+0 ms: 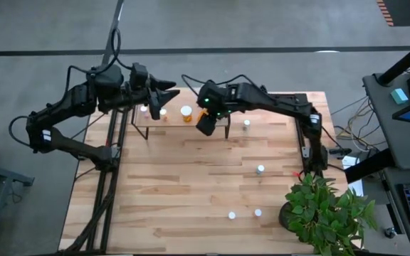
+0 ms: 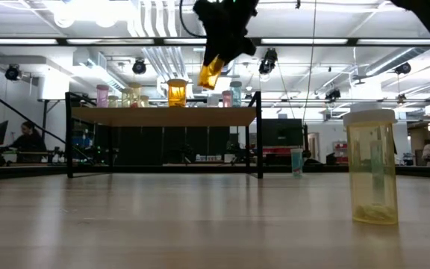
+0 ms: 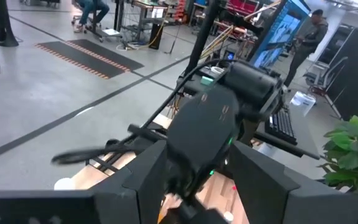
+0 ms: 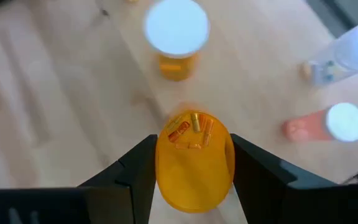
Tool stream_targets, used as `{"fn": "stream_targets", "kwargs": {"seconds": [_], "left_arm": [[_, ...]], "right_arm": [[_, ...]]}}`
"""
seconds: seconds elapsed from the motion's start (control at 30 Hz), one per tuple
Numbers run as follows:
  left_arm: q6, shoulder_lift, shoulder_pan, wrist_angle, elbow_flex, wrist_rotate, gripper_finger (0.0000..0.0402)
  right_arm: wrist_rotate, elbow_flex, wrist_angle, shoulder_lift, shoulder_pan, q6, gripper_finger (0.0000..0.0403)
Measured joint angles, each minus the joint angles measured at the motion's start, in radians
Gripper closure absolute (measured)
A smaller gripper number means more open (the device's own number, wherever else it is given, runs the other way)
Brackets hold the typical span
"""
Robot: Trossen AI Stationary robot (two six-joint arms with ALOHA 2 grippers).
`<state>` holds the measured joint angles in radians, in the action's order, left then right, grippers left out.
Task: Pick and place medicine bottles onto shelf by color
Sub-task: Put the orange pill bottle on the shelf
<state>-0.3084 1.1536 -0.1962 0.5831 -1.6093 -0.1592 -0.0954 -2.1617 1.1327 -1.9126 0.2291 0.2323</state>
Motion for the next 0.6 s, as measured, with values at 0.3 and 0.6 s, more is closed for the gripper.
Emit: {"fn": "stream_targets", "kwargs": {"seconds": [0.3, 0.6], "left_arm": [[0.0, -0.003, 0.0, 0.0, 0.004, -0.004, 0.0242], [0.001, -0.004, 0.0, 0.001, 0.005, -0.004, 0.0242]], "right_arm": [[-0.065, -0.069, 0.041, -0.092, 0.006, -0.041, 0.023], [-0.065, -0.094, 0.045, -0.112, 0.025, -0.025, 0.023]]}}
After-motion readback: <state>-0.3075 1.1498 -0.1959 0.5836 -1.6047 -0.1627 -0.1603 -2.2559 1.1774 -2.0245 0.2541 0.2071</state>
